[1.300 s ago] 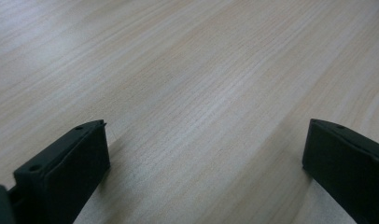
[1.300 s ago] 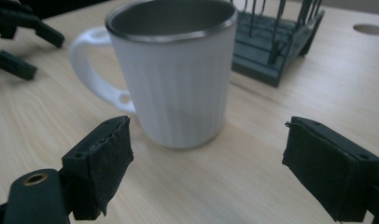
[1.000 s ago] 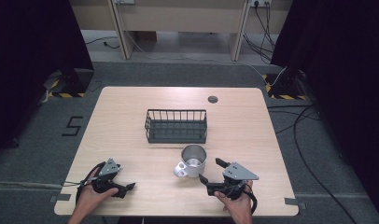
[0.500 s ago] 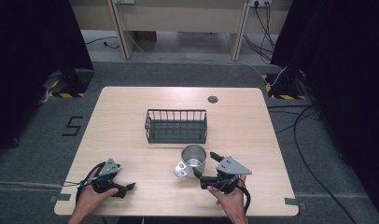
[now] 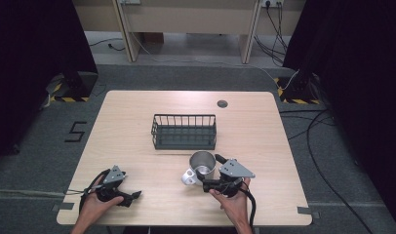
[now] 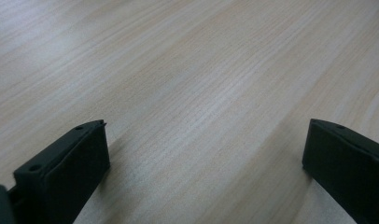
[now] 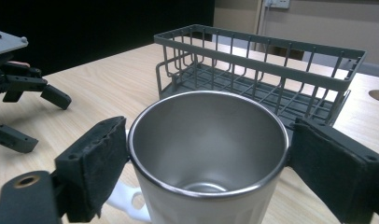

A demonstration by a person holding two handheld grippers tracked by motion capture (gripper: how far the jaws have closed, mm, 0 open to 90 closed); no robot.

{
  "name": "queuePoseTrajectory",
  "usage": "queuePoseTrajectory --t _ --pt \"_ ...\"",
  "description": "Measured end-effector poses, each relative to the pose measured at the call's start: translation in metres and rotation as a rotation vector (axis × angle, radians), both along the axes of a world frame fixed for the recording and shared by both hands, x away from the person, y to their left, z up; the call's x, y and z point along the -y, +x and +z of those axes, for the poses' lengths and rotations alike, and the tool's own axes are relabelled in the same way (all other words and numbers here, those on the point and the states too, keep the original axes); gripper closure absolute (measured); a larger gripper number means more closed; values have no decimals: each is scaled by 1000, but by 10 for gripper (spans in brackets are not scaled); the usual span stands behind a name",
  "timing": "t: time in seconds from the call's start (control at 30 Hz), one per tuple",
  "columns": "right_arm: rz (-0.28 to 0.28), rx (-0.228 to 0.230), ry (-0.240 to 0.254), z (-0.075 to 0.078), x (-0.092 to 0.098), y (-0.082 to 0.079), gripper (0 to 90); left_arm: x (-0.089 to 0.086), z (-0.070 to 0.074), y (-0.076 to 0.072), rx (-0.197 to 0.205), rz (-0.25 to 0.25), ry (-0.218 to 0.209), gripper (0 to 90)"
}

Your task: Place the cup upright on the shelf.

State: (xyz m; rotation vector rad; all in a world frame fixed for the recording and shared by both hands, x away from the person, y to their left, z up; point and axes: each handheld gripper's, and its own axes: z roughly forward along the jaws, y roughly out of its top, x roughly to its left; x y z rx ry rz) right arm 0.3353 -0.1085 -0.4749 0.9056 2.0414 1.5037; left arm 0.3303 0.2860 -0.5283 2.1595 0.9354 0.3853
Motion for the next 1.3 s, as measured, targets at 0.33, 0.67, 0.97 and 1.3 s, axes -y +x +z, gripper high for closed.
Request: queuePoseTrajectory --t 0.33,0.67,0.97,1.3 --pt "-5 6 18 -9 -9 10 54 0 0 0 0 0 0 0" --pt "-12 -13 95 -18 -16 20 44 0 0 0 0 0 0 0" --pt "-17 -9 110 -20 -17 20 56 0 0 0 0 0 0 0" --pt "-36 9 87 -18 -21 18 59 0 0 0 -1 -5 0 0"
